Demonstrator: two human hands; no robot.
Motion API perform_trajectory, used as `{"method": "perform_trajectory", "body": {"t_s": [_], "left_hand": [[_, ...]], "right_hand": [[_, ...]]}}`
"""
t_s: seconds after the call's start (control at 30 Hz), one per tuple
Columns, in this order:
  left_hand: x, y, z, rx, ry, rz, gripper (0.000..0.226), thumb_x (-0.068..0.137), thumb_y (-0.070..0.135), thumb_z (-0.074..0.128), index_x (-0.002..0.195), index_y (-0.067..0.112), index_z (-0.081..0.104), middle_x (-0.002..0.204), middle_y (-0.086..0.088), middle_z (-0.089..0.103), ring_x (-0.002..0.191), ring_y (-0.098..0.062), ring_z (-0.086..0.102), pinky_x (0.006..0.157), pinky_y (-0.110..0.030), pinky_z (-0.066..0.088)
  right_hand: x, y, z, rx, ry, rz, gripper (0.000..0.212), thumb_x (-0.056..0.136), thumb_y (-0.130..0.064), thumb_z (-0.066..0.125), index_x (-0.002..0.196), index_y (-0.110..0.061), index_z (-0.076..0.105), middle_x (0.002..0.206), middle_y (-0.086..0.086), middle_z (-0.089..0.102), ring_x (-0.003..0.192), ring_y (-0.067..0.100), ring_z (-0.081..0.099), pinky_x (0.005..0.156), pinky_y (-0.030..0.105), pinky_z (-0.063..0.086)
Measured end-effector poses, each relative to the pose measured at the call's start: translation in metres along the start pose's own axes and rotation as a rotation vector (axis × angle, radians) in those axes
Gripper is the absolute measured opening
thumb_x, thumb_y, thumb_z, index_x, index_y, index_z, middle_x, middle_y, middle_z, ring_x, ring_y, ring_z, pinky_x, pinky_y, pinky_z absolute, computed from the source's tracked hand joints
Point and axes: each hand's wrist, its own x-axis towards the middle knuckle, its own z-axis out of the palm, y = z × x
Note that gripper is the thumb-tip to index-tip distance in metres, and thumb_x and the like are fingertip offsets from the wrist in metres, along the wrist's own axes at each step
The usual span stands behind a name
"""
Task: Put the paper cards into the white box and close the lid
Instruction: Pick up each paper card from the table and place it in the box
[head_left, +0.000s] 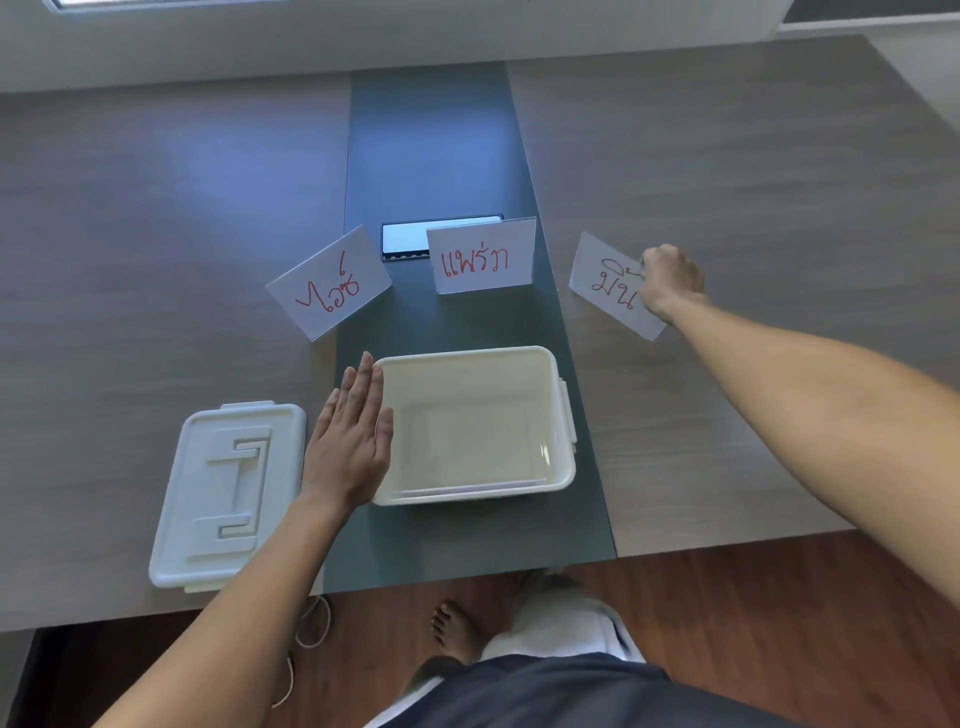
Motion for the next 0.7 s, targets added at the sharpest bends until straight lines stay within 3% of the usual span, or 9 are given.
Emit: {"method": "perform_trajectory", "body": {"t_s": [0.47,0.6,0.7], "left_hand": [[0.001,0.005,0.0,-0.016,-0.028,0.005,0.065,0.1,0.049,0.003,0.159,0.023,-0.002,0.167,0.01,-0.01,0.154,-0.009,-0.009,0.126,-0.033,-0.002],[0.0,0.005,-0.002,-0.026,-0.014,-0.012,0.066,0.099,0.048,-0.001,0.16,0.023,0.001,0.167,0.011,-0.009,0.154,-0.009,-0.006,0.126,-0.032,-0.001],[-0.002,0.004,-0.003,-0.043,-0.016,-0.011,0.063,0.1,0.045,0.001,0.16,0.024,0.0,0.167,0.011,-0.01,0.154,-0.008,-0.007,0.126,-0.032,-0.002]], "right_hand": [[-0.076,-0.081,-0.064,0.387,0.291,-0.197,0.018,0.098,-0.014,0.053,0.106,-0.006,0.068,0.109,0.015,0.06,0.093,0.036,0.063,0.065,0.032,0.043],[-0.105,-0.103,-0.082,0.52,0.289,-0.308,0.023,0.098,-0.025,0.057,0.109,-0.012,0.073,0.104,0.011,0.063,0.09,0.029,0.064,0.071,0.037,0.053],[-0.128,-0.11,-0.089,0.652,0.216,-0.355,0.026,0.096,-0.028,0.062,0.112,-0.011,0.074,0.101,0.009,0.064,0.086,0.022,0.063,0.068,0.02,0.051]]}}
